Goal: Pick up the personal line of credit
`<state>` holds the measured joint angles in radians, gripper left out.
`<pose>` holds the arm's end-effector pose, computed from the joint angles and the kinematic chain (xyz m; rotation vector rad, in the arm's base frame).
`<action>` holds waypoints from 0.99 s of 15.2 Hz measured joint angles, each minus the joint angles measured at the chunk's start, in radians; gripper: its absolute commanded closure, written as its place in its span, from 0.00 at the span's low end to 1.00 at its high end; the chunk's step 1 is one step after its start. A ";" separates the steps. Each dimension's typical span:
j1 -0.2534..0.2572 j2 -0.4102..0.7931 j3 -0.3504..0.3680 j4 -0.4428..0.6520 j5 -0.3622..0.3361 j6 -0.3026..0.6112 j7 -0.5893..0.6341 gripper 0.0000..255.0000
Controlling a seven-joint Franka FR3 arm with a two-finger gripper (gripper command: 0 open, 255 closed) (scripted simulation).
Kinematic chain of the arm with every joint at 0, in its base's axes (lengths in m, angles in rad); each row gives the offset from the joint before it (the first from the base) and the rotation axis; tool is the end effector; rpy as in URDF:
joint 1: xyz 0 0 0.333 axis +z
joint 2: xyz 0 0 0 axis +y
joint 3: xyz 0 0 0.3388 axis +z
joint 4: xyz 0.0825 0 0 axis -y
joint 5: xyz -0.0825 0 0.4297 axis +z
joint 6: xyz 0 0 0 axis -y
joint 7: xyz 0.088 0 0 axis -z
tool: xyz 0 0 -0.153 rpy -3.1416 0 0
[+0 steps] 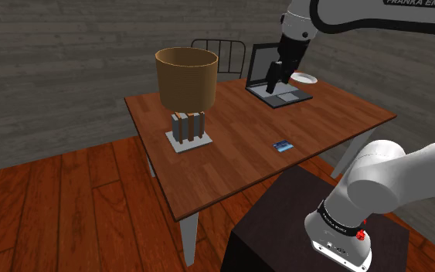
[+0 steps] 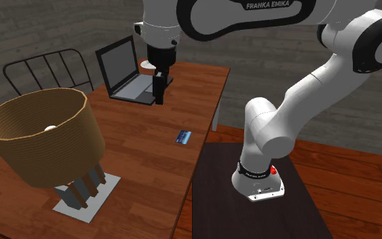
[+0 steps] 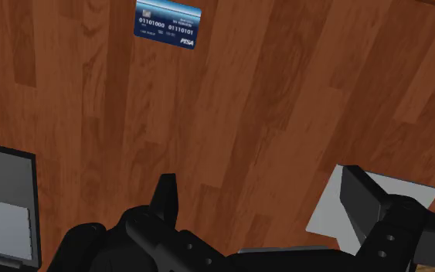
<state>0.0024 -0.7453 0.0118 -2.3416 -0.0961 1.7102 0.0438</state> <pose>0.3675 -0.0074 0.5682 3.0356 -0.0369 0.1773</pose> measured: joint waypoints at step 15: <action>0.171 -0.372 -0.679 -0.487 -0.137 0.287 -1.006 0.00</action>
<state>0.1733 -1.1168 -0.6671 -2.8283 -0.2331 1.9968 -0.9626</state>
